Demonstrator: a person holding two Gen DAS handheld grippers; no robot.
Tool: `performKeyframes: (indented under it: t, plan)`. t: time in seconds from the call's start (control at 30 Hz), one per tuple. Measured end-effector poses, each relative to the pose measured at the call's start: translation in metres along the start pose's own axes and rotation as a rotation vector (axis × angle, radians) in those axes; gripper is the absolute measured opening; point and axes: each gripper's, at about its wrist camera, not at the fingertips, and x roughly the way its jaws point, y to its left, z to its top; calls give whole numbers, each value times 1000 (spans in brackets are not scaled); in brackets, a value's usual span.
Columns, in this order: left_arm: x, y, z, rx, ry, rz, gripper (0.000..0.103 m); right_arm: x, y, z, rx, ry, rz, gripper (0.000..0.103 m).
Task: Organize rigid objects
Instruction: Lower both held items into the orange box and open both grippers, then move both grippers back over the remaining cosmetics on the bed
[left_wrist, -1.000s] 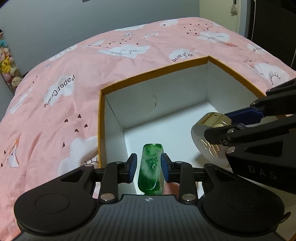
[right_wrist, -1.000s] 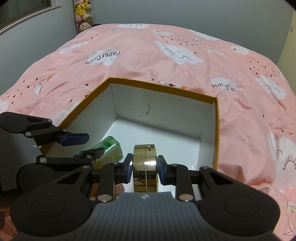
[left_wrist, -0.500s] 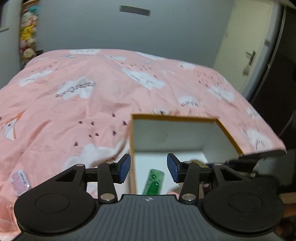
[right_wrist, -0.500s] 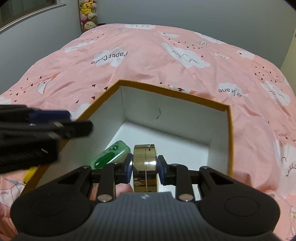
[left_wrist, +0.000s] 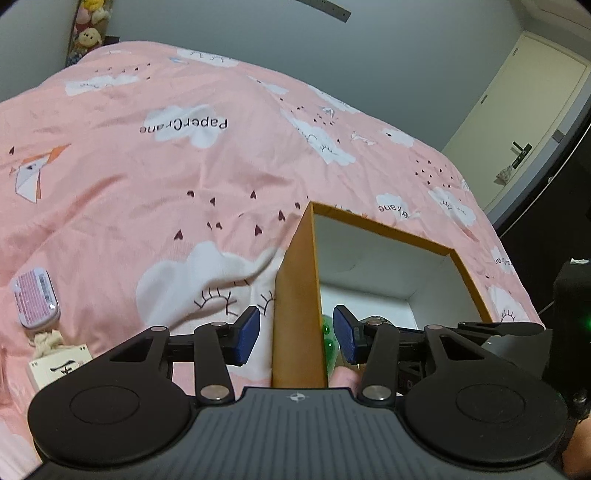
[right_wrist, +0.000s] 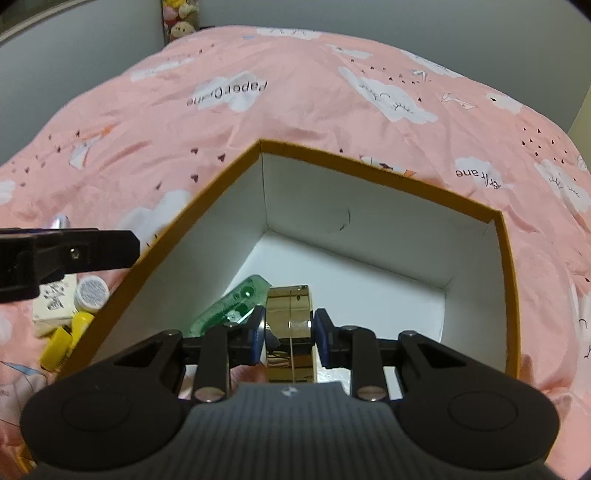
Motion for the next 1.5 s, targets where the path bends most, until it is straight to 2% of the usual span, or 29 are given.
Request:
performKeyframes:
  t: [0.27,0.43,0.67,0.8,0.9,0.97,1.13,1.3,1.5]
  plan:
    - [2,2,-5,-10,13,-1,53,3,24,-7,-172,10,-124,27]
    - [2,2,-5,-13,13,2,53,5,27,-9,-221,31,-127,27]
    - [0,1,-6,-12,13,1,53,-11,33,-7,-195,17,-72,30]
    - [-4,1,-7,-14,5,3,53,-18,29,-7,-147,33,-2,29]
    - [-7,1,-8,-20,0,7,53,-17,27,-10,-112,73,69,15]
    - [-10,1,-8,-20,-4,7,53,-12,24,-12,-77,105,105,13]
    - [-14,0,-8,-11,-7,11,53,-11,25,-17,-71,108,95,12]
    - [-22,-5,-11,9,-25,16,53,-27,28,-15,-89,64,90,13]
    - [-46,-8,-13,47,-86,18,53,-60,41,-13,-129,-47,98,14]
